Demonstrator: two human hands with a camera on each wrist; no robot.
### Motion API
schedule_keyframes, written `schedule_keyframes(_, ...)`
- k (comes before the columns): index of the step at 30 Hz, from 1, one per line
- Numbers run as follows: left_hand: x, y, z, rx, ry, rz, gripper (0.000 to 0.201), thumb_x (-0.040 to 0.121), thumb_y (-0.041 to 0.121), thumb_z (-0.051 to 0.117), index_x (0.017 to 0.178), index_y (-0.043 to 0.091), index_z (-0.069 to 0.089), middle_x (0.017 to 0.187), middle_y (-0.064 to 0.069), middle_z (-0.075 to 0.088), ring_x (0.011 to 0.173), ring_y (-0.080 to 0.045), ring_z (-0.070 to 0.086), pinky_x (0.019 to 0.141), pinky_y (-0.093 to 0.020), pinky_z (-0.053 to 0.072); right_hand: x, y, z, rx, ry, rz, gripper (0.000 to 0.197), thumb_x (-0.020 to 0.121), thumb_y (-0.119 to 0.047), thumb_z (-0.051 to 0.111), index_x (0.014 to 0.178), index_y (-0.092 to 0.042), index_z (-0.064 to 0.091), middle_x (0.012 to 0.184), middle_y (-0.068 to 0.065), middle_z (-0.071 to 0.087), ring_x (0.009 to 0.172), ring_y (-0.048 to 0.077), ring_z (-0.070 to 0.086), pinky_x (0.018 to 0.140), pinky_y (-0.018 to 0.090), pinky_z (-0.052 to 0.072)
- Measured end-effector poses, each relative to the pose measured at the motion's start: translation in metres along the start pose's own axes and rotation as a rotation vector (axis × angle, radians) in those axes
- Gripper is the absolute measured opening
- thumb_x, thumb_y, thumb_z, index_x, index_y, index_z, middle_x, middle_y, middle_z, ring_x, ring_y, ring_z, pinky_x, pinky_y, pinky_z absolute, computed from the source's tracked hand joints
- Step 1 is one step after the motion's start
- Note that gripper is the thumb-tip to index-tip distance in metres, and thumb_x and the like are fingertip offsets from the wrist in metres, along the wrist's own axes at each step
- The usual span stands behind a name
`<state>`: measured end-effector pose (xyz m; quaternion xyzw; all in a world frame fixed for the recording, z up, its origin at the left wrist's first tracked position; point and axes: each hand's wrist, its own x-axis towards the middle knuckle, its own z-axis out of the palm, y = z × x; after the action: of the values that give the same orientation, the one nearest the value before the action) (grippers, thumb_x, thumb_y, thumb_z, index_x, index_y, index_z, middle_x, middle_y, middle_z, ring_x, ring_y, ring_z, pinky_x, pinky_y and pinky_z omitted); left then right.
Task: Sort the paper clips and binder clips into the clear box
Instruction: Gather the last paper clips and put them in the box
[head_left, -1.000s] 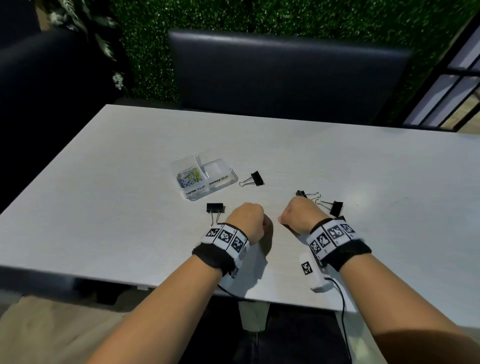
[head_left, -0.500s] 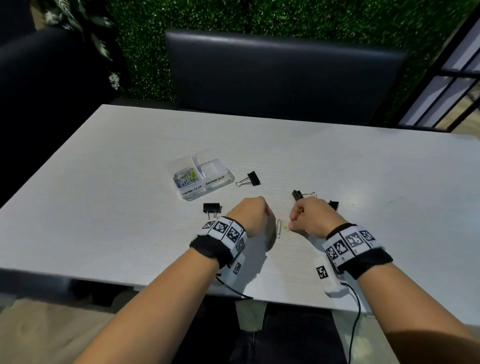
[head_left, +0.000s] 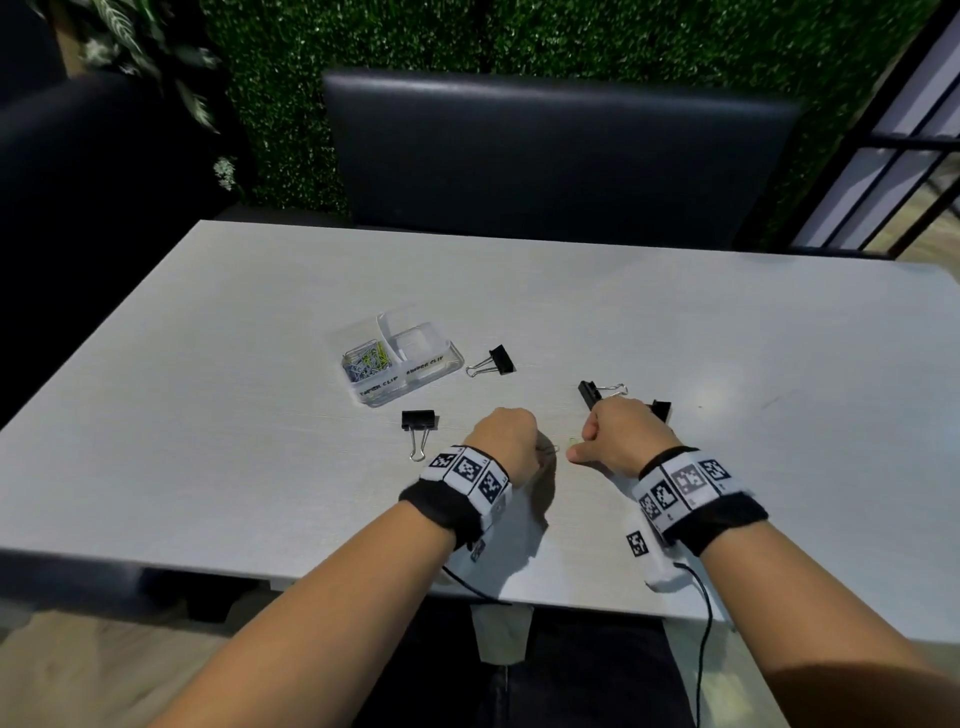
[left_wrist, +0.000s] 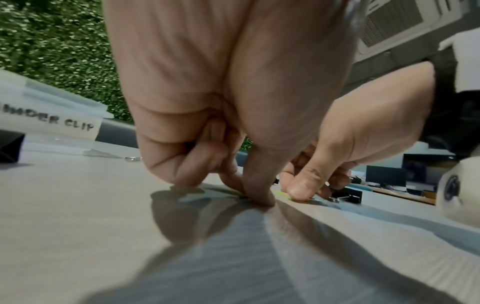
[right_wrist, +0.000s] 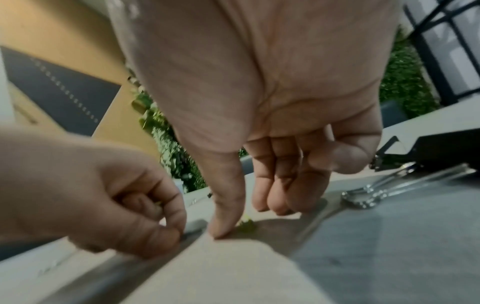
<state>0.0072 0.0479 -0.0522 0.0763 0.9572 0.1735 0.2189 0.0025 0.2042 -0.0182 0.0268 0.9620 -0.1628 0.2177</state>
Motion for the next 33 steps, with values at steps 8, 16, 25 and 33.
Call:
schedule_keyframes(8,-0.013,0.010,0.011,0.140,0.000,0.042,0.037,0.092,-0.006,0.052,0.128,-0.005,0.057,0.131,-0.023,0.045,0.111,-0.041,0.063,0.097,-0.045,0.054,0.002,-0.011,0.007,-0.056,-0.044,0.031,0.029,0.084,-0.024,0.074,0.069,-0.009,0.055,0.075,0.007,0.061,0.084,0.027,0.065,0.071,0.032,0.050)
schedule_keyframes(16,-0.011,0.005,-0.004,0.042,0.086,0.057,0.024,0.094,0.010,0.060,0.116,0.003,0.066,0.116,-0.019,0.068,0.110,-0.036,0.066,0.087,-0.040,0.054,0.002,0.000,0.016,0.256,0.077,-0.004,0.016,0.090,-0.009,0.060,0.103,-0.014,0.067,0.101,0.004,0.068,0.092,0.023,0.068,0.084,0.035,0.055)
schedule_keyframes(25,-0.020,-0.021,-0.042,-0.787,0.065,-0.074,0.033,0.104,0.002,0.043,0.075,0.008,0.056,0.082,-0.019,0.074,0.069,-0.024,0.066,0.065,-0.028,0.057,0.004,-0.029,0.000,0.964,0.058,0.055,0.016,0.094,-0.001,0.049,0.093,-0.003,0.065,0.071,0.017,0.067,0.054,0.025,0.056,0.052,0.034,0.045)
schedule_keyframes(33,-0.035,-0.129,-0.114,-1.074,0.464,-0.329,0.036,0.103,-0.003,0.039,0.078,0.001,0.064,0.071,-0.015,0.064,0.054,-0.018,0.069,0.062,-0.029,0.063,0.028,-0.154,-0.010,1.103,-0.186,-0.178,0.010,0.095,0.003,0.053,0.103,0.007,0.058,0.079,0.021,0.065,0.067,0.028,0.069,0.060,0.030,0.062)
